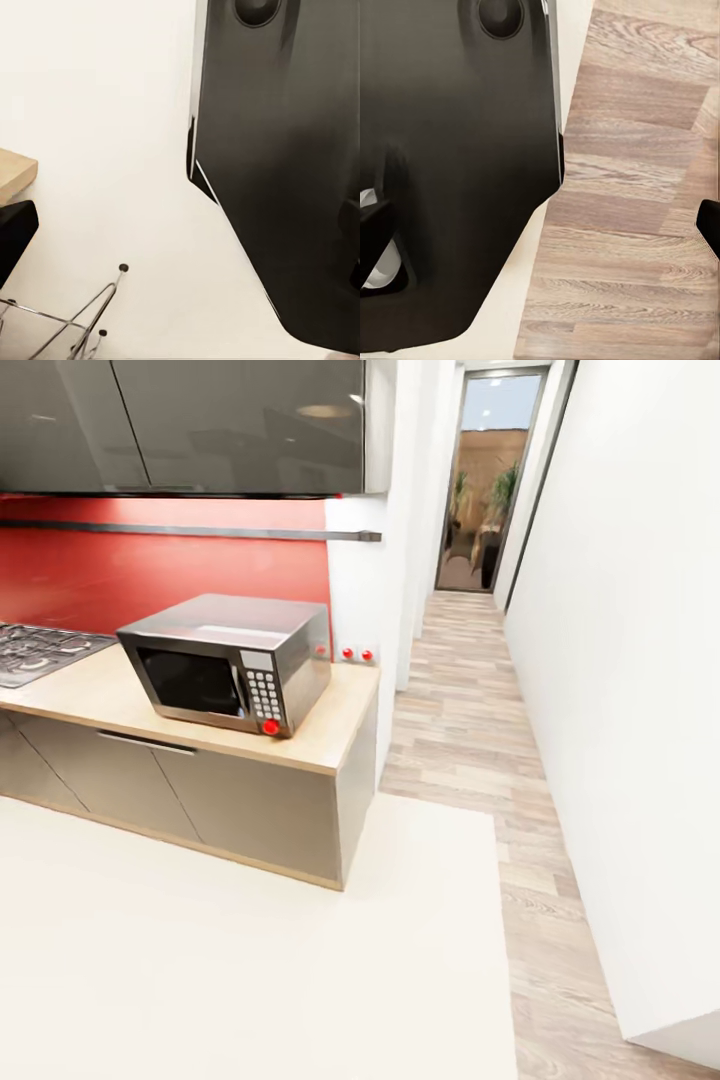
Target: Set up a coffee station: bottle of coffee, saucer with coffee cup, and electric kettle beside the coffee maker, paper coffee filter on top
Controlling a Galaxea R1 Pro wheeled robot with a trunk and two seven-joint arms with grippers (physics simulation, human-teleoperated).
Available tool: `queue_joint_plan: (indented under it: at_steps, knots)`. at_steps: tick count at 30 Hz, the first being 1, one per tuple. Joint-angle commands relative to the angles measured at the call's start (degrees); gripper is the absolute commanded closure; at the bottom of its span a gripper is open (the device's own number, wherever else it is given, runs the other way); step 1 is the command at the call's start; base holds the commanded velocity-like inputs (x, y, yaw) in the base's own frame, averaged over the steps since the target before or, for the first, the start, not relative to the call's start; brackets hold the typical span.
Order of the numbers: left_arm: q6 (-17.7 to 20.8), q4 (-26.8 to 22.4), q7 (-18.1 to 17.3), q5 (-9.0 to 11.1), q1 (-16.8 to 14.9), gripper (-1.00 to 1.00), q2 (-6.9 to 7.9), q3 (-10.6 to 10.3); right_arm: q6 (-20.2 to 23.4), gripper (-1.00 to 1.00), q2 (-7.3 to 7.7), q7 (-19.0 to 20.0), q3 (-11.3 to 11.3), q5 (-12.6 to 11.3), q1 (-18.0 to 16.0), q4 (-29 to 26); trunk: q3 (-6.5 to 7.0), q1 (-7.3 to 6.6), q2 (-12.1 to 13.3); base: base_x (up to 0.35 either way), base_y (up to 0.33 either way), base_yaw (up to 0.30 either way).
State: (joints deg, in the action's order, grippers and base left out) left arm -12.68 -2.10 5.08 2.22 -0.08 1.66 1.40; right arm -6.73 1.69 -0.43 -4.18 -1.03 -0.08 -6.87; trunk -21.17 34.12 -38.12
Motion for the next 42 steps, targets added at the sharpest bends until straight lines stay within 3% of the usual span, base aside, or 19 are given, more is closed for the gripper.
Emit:
queue_joint_plan:
  at_steps: [1,38,42]
  knots:
    - [-0.15,0.01,0.01,0.20,-0.01,-1.00,0.03,0.10,-0.21,-1.00,-0.02,0.07,-0.39,-0.11,-0.01,0.01,0.07,-0.21,0.37,0.000,0.000,0.234]
    - [-0.04,-0.10,0.02,0.25,-0.18,-1.00,0.13,0.13,-0.21,-1.00,-0.02,0.08,-0.41,-0.11,-0.01,0.01,4.67,-8.34,15.20,0.000,0.000,0.234]
    - [-0.05,-0.10,0.02,0.24,-0.18,-1.00,0.12,0.12,-0.21,-1.00,-0.02,0.08,-0.40,-0.11,-0.01,0.01,4.45,-8.34,15.20,0.000,0.000,0.234]
